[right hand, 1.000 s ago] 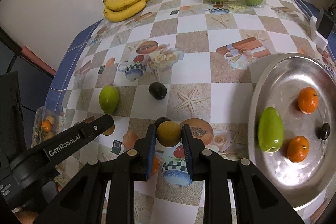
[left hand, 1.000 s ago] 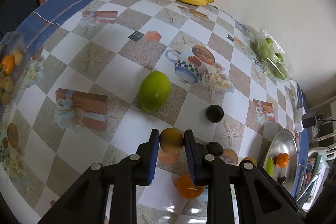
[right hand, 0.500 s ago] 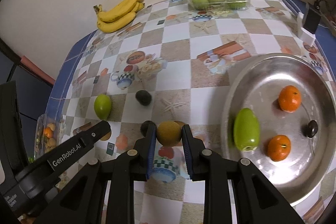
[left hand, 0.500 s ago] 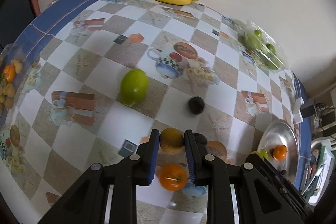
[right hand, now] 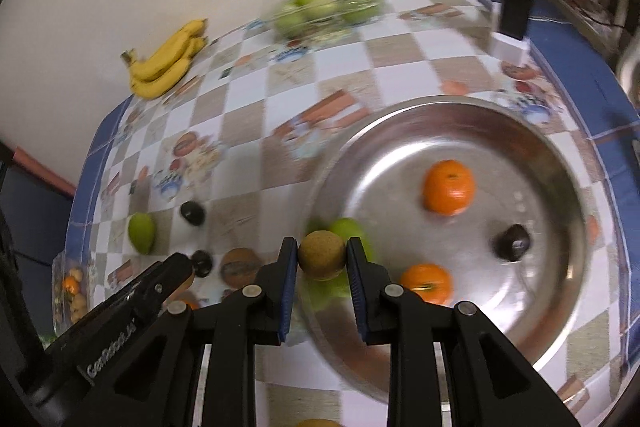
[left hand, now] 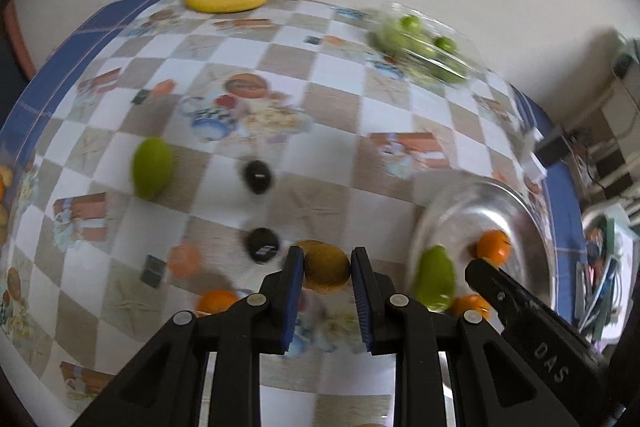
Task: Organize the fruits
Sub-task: 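Carry the held yellow fruits with both tools over the steel bowl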
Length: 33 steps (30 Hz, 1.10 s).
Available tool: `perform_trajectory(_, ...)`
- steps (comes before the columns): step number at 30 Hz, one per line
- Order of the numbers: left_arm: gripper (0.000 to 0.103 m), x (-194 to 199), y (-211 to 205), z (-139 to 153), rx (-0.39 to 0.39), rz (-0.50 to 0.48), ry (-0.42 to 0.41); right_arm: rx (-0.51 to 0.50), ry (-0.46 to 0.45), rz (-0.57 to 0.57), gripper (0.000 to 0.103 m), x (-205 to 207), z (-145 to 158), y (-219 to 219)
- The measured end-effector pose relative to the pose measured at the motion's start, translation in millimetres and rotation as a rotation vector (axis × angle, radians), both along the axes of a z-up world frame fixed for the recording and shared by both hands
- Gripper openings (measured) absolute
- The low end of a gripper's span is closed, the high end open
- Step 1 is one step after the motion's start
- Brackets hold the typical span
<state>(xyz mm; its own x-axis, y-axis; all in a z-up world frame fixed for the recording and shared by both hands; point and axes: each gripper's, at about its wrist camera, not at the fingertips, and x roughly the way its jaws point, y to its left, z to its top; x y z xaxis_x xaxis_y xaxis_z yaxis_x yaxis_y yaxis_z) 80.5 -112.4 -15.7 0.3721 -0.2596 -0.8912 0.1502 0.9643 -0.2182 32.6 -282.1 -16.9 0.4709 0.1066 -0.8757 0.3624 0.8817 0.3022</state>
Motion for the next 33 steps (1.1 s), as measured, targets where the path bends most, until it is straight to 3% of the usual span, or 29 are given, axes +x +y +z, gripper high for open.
perform_trajectory(9,0.026,-20.3,-61.1,3.7,0.015,-0.136,-0.027,-0.053,-0.011,-0.099,0.026,-20.8,10.3,-53.4)
perform_trajectory(17,0.026,-17.4,-96.6,12.5,0.021,-0.194,-0.083,-0.098,-0.027,-0.159,0.026,-31.4,15.7,-82.5)
perform_trajectory(33,0.026,13.2,-139.8,-17.2,0.071,-0.264,-0.086,-0.177,0.048,-0.178,0.026,-4.7,-19.9,-101.5)
